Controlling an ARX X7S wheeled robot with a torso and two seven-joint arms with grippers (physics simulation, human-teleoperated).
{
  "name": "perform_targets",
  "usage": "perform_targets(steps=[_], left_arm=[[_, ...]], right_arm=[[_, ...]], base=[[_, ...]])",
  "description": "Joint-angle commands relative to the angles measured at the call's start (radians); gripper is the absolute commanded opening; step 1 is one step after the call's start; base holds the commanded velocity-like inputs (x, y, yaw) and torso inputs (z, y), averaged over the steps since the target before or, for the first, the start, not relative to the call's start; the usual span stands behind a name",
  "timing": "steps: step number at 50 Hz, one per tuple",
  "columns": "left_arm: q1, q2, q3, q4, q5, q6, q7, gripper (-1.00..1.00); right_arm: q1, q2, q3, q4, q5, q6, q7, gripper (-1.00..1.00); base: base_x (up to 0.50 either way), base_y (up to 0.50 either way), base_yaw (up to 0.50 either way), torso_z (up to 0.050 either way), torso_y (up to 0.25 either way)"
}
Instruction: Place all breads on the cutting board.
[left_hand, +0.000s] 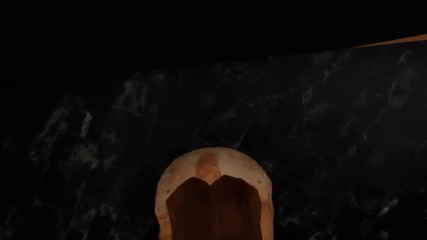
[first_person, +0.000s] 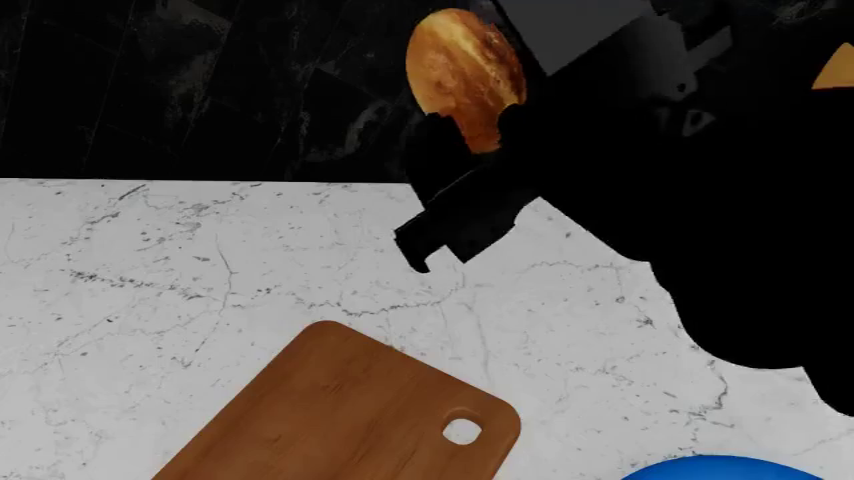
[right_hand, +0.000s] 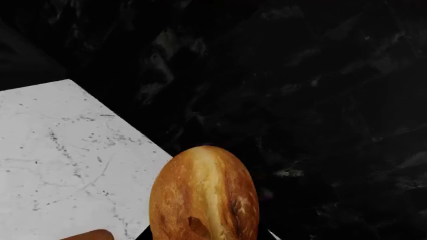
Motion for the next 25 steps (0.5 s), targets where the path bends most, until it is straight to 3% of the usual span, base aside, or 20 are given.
perform_targets(steps=[1,12,17,25], left_arm=[[0.010,0.014,0.005,0.000,0.010,0.017,-0.004,-1.00],[0.019,0.008,0.000,-0.004,0.013,0.025,0.007,-1.00],[0.025,0.006,-0.002,-0.009,0.019,0.030,0.012,-1.00],[0.026,0.011,-0.005,-0.010,0.019,0.031,0.011,-1.00]], right_arm=[[0.230,-0.137,-0.182,0.191,-0.148,0.170,-0.307,-1.00],[0.317,-0.283,-0.351,0.309,-0.245,0.194,-0.553,-1.00],[0.290,-0.330,-0.340,0.415,-0.224,0.210,-0.543,-1.00],[0.275,-0.350,-0.368,0.394,-0.184,0.260,-0.567,-1.00]], base=[[0.00,0.00,0.00,0.000,0.000],[0.00,0.00,0.00,0.000,0.000],[0.00,0.00,0.00,0.000,0.000],[0.00,0.00,0.00,0.000,0.000]])
